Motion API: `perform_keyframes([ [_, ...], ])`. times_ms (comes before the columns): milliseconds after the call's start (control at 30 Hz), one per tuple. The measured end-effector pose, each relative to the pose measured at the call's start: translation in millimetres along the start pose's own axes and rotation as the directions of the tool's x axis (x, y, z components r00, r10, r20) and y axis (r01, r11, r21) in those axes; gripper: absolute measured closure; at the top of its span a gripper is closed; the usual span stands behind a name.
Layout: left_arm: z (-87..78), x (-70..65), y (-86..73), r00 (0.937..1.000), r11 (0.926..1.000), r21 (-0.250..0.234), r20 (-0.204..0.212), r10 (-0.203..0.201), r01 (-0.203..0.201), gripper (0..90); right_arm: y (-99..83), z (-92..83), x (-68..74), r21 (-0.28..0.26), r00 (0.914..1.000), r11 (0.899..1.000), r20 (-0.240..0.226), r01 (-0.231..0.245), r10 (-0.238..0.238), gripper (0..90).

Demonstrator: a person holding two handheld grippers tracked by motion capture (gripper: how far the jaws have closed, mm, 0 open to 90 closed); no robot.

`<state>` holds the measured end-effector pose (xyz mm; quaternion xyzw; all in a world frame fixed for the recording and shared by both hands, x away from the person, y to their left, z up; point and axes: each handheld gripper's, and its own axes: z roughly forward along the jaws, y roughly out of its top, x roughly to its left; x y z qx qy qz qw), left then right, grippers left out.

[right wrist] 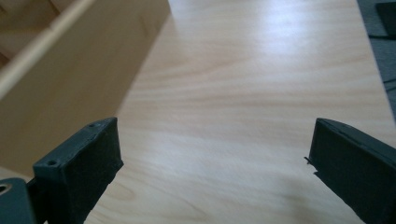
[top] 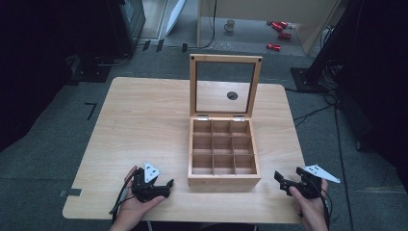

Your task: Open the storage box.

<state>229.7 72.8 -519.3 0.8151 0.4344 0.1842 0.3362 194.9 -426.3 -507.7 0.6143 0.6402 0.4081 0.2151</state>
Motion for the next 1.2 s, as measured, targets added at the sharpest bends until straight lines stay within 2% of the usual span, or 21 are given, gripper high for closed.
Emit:
perform_keyframes([
  [200, 0.1, 0.1, 0.2, 1.0, 1.0, 0.001, 0.0, 0.001, -0.001, 13.5, -11.8, 0.7, 1.4, 0.045, 0.9939, 0.995, 0.069, 0.084, -0.087, 2.3],
  [367, 0.1, 0.1, 0.2, 1.0, 1.0, 0.001, 0.0, 0.001, -0.001, 13.5, -15.7, 6.6, 7.3, 0.08, 0.9863, 0.989, 0.103, 0.121, -0.129, 2.3],
  [533, 0.2, 0.0, 0.2, 1.0, 1.0, 0.001, 0.001, 0.003, -0.003, 13.5, -17.8, 12.5, 12.6, 0.147, 0.9758, 0.977, 0.131, 0.156, -0.175, 2.1],
  [600, 0.5, 0.1, 0.6, 1.0, 1.0, 0.003, 0.004, 0.007, -0.007, 13.5, -17.4, 13.1, 11.5, 0.152, 0.9793, 0.978, 0.119, 0.145, -0.163, 2.1],
  [1200, 1.5, 0.1, 1.7, 0.9999, 0.9999, 0.002, 0.006, 0.01, -0.01, 13.6, -17.3, 13.1, 11.3, 0.153, 0.9799, 0.978, 0.116, 0.145, -0.163, 2.0],
])
